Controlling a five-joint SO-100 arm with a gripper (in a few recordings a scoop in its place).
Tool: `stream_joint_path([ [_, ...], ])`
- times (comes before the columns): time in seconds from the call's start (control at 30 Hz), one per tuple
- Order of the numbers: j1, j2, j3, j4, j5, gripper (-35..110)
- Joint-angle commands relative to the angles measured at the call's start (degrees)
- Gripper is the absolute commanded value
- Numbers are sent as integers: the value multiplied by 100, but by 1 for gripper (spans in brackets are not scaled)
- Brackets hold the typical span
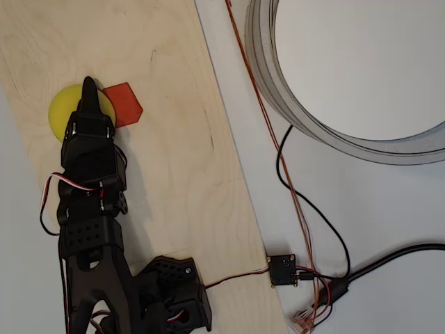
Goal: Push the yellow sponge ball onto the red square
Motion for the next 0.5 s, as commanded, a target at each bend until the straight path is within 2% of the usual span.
stream_joint_path([
  [0.0,-26,79,-114,35,44,18],
  [0.23,35,149,-299,88,0,18],
  [0.47,44,448,-1037,896,-70,18],
])
